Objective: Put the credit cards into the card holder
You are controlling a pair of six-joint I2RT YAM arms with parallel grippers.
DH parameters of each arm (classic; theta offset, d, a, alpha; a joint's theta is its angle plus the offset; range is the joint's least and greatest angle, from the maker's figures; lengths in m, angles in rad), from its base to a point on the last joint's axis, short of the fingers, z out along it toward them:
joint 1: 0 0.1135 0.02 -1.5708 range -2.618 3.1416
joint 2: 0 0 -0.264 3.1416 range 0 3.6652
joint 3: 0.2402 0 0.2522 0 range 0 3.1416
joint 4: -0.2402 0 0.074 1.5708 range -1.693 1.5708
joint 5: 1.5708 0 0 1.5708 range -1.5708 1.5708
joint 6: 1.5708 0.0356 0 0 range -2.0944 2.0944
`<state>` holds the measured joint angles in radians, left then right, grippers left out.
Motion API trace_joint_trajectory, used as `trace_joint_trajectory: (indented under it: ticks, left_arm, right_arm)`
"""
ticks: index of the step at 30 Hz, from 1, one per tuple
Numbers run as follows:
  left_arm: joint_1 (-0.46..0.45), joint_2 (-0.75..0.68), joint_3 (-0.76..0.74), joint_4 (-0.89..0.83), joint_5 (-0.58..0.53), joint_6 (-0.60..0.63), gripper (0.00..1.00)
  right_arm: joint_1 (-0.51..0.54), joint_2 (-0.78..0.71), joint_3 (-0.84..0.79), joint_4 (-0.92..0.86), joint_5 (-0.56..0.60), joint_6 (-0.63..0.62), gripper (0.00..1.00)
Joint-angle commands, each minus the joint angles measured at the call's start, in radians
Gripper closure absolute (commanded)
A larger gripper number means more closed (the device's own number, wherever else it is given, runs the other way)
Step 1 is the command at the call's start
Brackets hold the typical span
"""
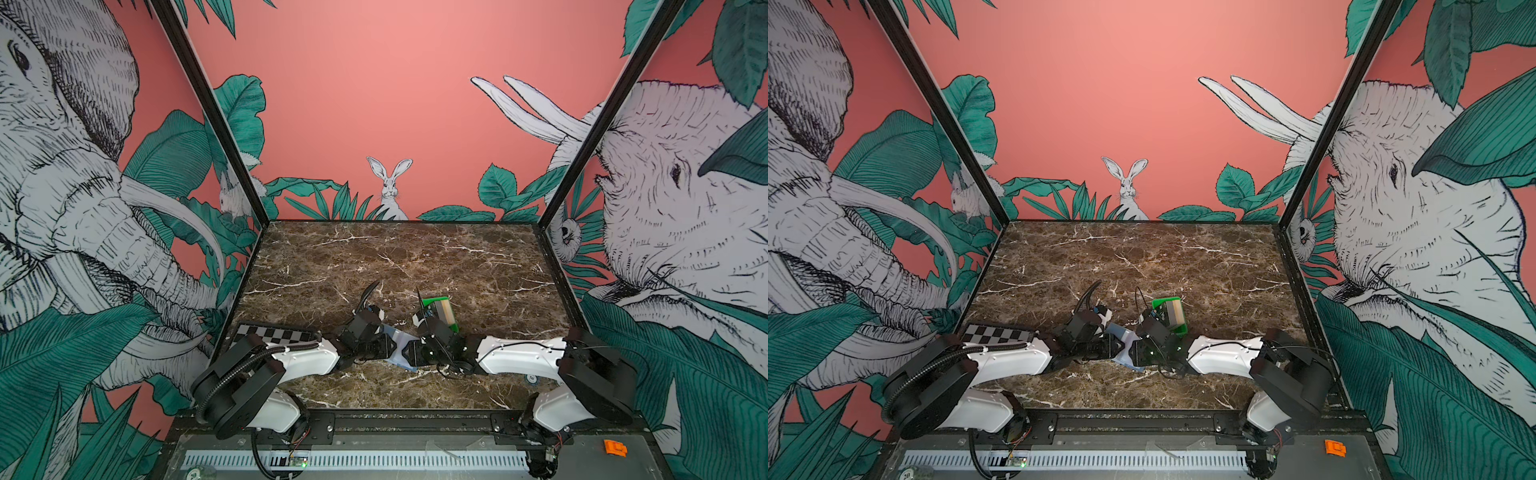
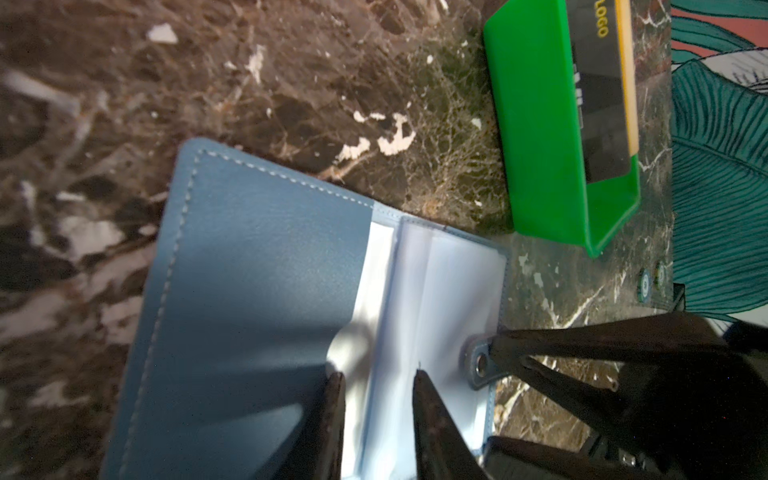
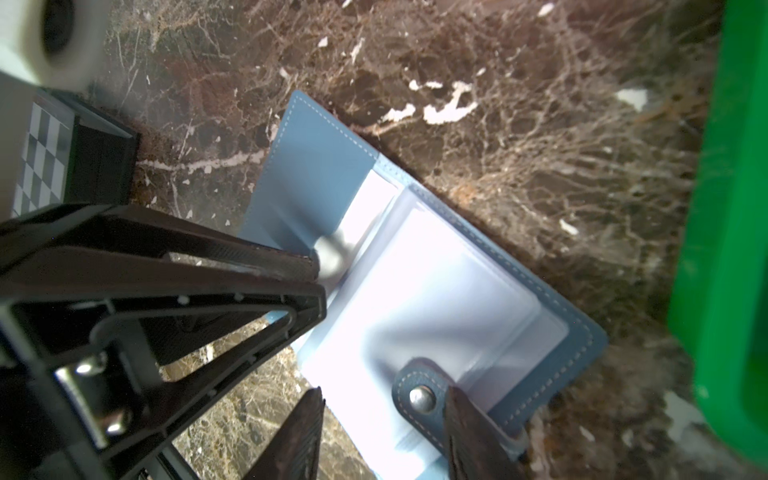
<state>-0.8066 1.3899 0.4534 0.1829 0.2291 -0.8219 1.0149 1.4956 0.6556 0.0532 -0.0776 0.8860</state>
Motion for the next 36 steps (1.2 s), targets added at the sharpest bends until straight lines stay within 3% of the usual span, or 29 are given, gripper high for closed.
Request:
trace_joint_trajectory:
  ticks: [1,7,23,36]
  left_arm:
    - [0.002,-0.041,0.012,-0.017,0.039,0.017,0.70]
    - [0.003,-0.081,0.049,-0.030,0.043,0.039,0.70]
    - [0.005,0.064,0.027,-0.034,-0.016,0.013,0.71]
    - [0.012,-0.025,-0.065,0.000,-0.058,-0.132,0.71]
  right_arm:
    - [-0.003,-0.046,0.018,-0.069,0.034,-0.023,0.53]
    - [-0.004,-0.070,0.044,-0.111,0.058,-0.044,0.53]
    - [-0.014,0.064,0.091,-0.129,0.033,-0.029,0.55]
    - [-0.062,0.197,0.193,-0.167,0.050,-0.083,0.60]
